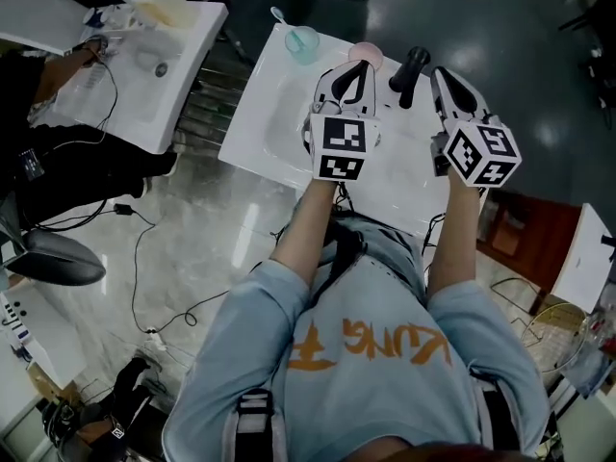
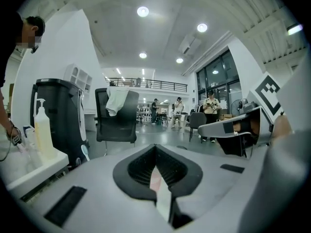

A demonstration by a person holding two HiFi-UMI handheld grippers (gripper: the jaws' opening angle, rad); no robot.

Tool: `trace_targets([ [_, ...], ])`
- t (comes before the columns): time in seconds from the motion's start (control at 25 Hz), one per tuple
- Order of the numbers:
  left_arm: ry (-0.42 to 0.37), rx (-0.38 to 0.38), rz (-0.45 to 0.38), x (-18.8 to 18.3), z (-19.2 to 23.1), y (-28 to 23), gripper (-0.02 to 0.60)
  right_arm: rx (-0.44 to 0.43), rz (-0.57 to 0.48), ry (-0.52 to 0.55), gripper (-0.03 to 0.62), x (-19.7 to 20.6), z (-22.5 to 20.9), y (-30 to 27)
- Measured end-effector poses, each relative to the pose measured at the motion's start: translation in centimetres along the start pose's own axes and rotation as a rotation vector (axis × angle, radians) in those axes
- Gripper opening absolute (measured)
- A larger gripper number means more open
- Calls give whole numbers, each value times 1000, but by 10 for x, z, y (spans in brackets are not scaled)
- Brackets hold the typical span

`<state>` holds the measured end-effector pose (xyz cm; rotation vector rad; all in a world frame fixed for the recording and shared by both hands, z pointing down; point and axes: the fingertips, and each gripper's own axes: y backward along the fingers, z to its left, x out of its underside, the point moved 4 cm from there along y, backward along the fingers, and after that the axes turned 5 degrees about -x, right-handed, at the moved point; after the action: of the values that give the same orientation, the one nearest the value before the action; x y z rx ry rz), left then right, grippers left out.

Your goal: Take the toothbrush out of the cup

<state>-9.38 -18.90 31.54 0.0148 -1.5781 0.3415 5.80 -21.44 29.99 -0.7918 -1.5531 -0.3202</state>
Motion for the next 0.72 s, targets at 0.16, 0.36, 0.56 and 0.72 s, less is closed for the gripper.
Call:
trace_targets([
  [0.16, 17, -32, 5, 2, 31, 5, 20, -25, -5, 27, 31, -11, 22, -20],
  [0.36, 33, -60, 18, 5, 67, 12, 20, -48, 1, 59, 31, -23, 51, -44],
  [0.56, 51, -73, 30, 14, 106, 11, 20, -64, 14, 88, 31, -28, 80, -76],
  [0.72, 66, -73, 34, 18, 136, 8, 20, -77, 23, 105, 31, -33, 100, -104],
])
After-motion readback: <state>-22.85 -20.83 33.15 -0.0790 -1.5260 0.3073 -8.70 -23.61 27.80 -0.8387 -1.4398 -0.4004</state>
